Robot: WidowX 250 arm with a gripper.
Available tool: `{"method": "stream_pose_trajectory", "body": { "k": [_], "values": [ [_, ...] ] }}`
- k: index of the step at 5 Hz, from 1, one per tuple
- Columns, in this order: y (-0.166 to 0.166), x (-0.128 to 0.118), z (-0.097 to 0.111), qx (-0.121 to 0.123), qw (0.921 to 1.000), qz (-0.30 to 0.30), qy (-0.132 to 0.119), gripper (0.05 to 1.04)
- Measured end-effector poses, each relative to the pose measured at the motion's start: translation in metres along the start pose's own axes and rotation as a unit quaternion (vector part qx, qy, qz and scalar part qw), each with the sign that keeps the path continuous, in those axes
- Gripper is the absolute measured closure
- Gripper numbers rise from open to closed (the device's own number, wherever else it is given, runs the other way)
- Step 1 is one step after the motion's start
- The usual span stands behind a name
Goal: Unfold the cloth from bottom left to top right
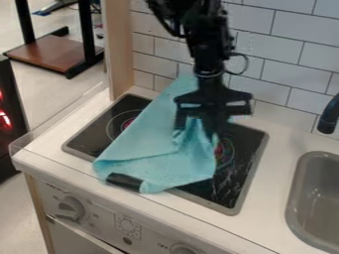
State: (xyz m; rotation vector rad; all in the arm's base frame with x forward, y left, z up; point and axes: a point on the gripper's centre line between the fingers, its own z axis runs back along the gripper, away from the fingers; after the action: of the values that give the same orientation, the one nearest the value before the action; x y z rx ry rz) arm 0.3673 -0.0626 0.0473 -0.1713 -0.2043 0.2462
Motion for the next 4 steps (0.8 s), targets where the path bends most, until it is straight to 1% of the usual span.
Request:
{"method": "stream_pose_trajectory", "body": {
  "k": [1, 2, 3, 4],
  "values": [
    [-0.019, -0.011, -0.008, -0.006, 0.9997, -0.020, 0.014, 1.030],
    [-0.026, -0.013, -0.023, -0.006, 0.9994, -0.024, 0.024, 1.030],
    [-0.033, -0.012, -0.033, -0.013, 0.9992, -0.034, 0.020, 1.006],
    [-0.033, -0.010, -0.034, -0.014, 0.9993, -0.033, 0.012, 0.844]
  ]
}}
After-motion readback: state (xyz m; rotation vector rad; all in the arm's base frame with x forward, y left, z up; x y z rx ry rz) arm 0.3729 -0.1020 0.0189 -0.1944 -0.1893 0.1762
